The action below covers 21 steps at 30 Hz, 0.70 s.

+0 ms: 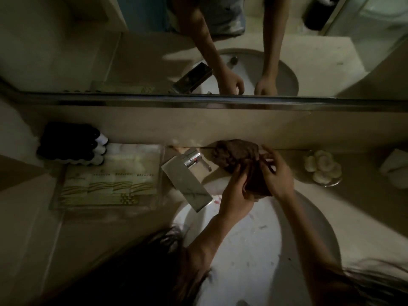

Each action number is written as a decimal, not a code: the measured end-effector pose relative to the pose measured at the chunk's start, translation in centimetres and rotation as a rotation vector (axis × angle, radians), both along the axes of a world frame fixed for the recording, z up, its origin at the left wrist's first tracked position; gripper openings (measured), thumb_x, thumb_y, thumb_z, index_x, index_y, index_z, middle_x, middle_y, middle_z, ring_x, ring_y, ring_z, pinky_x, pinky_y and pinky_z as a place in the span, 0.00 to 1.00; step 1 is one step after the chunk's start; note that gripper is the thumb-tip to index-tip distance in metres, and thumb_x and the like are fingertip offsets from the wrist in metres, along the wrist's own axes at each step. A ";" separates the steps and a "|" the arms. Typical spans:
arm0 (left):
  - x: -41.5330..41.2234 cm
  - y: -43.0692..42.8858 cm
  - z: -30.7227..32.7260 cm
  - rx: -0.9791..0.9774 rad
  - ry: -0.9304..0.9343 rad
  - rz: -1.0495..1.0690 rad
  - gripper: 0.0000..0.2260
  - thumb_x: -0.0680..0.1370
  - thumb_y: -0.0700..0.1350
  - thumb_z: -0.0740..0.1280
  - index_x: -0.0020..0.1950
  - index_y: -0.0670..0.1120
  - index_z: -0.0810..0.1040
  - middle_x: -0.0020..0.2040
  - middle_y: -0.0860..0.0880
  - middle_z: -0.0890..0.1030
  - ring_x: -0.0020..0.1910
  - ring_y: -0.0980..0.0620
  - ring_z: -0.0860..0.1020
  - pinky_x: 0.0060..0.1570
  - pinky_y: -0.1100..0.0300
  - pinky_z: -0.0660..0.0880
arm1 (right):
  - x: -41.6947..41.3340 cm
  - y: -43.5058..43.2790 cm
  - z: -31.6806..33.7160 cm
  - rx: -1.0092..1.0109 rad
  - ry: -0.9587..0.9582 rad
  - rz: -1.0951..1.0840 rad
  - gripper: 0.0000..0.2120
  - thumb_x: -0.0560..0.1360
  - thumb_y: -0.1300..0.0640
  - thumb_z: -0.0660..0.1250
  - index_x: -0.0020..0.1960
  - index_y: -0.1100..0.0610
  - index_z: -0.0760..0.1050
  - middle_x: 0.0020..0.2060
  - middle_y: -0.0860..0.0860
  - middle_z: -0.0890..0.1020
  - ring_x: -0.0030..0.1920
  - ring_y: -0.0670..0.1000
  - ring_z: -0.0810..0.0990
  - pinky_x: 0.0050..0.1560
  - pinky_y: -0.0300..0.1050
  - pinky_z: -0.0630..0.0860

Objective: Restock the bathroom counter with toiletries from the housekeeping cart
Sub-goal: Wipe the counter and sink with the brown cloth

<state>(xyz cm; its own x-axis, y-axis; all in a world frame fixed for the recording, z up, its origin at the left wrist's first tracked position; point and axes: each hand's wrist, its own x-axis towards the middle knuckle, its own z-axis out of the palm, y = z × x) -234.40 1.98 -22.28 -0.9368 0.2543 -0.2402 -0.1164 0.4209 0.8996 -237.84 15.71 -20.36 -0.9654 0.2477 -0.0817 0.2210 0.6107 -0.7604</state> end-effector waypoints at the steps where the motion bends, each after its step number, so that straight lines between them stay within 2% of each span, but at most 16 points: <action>1: 0.3 -0.7 0.2 -0.011 -0.003 -0.016 0.36 0.76 0.35 0.66 0.78 0.54 0.55 0.78 0.56 0.55 0.74 0.57 0.59 0.69 0.63 0.66 | -0.7 0.0 -0.5 -0.004 -0.028 0.060 0.22 0.79 0.50 0.62 0.72 0.47 0.66 0.63 0.50 0.73 0.60 0.50 0.73 0.59 0.46 0.70; 3: 1.8 -2.7 0.5 -0.043 -0.011 -0.038 0.36 0.76 0.35 0.66 0.78 0.55 0.53 0.77 0.58 0.57 0.69 0.65 0.59 0.62 0.75 0.62 | -1.9 -1.7 -0.9 -0.021 -0.066 0.199 0.27 0.75 0.45 0.64 0.72 0.48 0.66 0.66 0.51 0.70 0.63 0.50 0.69 0.63 0.46 0.66; 4: 2.8 -3.9 0.5 -0.057 -0.008 -0.008 0.36 0.76 0.35 0.66 0.78 0.55 0.53 0.75 0.59 0.59 0.68 0.66 0.60 0.62 0.76 0.62 | -2.3 -3.0 -1.3 -0.061 -0.067 0.244 0.27 0.74 0.46 0.66 0.71 0.50 0.68 0.65 0.51 0.71 0.63 0.51 0.70 0.63 0.45 0.67; 5: 4.1 -5.1 0.3 -0.082 -0.001 0.039 0.35 0.76 0.36 0.66 0.78 0.55 0.55 0.73 0.60 0.62 0.68 0.66 0.61 0.63 0.74 0.62 | -2.5 -4.7 -2.0 -0.099 -0.061 0.265 0.26 0.74 0.48 0.69 0.70 0.52 0.70 0.63 0.51 0.74 0.62 0.52 0.72 0.61 0.44 0.68; 7: 6.7 -7.0 -0.7 -0.117 0.043 0.113 0.30 0.76 0.39 0.66 0.75 0.54 0.60 0.71 0.56 0.68 0.70 0.58 0.67 0.66 0.69 0.65 | -2.5 -8.3 -2.6 -0.213 -0.055 0.284 0.21 0.74 0.54 0.71 0.66 0.53 0.73 0.59 0.47 0.78 0.60 0.51 0.76 0.59 0.41 0.70; 9: 8.8 -8.6 -1.2 -0.116 -0.006 0.186 0.27 0.75 0.43 0.62 0.75 0.51 0.61 0.72 0.53 0.68 0.72 0.52 0.68 0.70 0.62 0.65 | -2.2 -10.9 -2.8 -0.384 -0.100 0.263 0.17 0.76 0.54 0.69 0.64 0.51 0.75 0.57 0.46 0.81 0.58 0.47 0.79 0.59 0.44 0.74; 11: 10.1 -9.8 -1.2 -0.136 -0.016 0.244 0.28 0.74 0.44 0.59 0.75 0.51 0.60 0.74 0.54 0.65 0.73 0.53 0.65 0.72 0.59 0.64 | -1.8 -11.9 -2.6 -0.451 -0.112 0.243 0.15 0.77 0.56 0.67 0.64 0.51 0.76 0.55 0.47 0.82 0.55 0.46 0.80 0.57 0.46 0.77; 14: 10.7 -10.7 -0.5 -0.118 0.063 0.293 0.29 0.75 0.40 0.60 0.77 0.48 0.60 0.75 0.52 0.65 0.73 0.53 0.66 0.70 0.57 0.67 | -1.0 -12.3 -2.2 -0.434 -0.150 0.218 0.13 0.78 0.59 0.66 0.62 0.57 0.77 0.50 0.48 0.83 0.49 0.43 0.82 0.53 0.44 0.79; 16: 10.3 -10.7 -0.1 -0.110 0.083 0.310 0.30 0.75 0.39 0.62 0.77 0.46 0.59 0.74 0.51 0.66 0.71 0.52 0.68 0.68 0.57 0.69 | 0.3 -12.8 -2.0 -0.421 -0.167 0.168 0.10 0.77 0.59 0.67 0.57 0.59 0.78 0.45 0.49 0.83 0.45 0.45 0.83 0.50 0.45 0.81; 19: 10.0 -10.6 0.4 -0.136 0.073 0.311 0.34 0.77 0.38 0.65 0.79 0.53 0.54 0.74 0.49 0.68 0.69 0.52 0.71 0.66 0.54 0.72 | 2.6 -12.8 -1.3 -0.395 -0.170 0.153 0.09 0.77 0.59 0.67 0.57 0.57 0.78 0.47 0.51 0.83 0.45 0.48 0.81 0.43 0.35 0.77; 21: 10.6 -10.6 0.5 -0.160 0.076 0.311 0.35 0.78 0.39 0.64 0.78 0.59 0.51 0.75 0.50 0.66 0.71 0.53 0.68 0.68 0.54 0.70 | 3.9 -12.2 -0.4 -0.357 -0.240 0.217 0.12 0.79 0.58 0.64 0.62 0.56 0.76 0.50 0.51 0.81 0.48 0.49 0.80 0.50 0.40 0.77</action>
<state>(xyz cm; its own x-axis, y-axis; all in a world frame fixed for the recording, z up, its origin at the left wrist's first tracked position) -223.78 -8.66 -21.75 -0.9802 -0.0813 -0.1808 -0.1967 0.5121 0.8361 -233.99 3.51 -20.80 -0.9351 -0.0415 -0.3520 0.3125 0.3724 -0.8739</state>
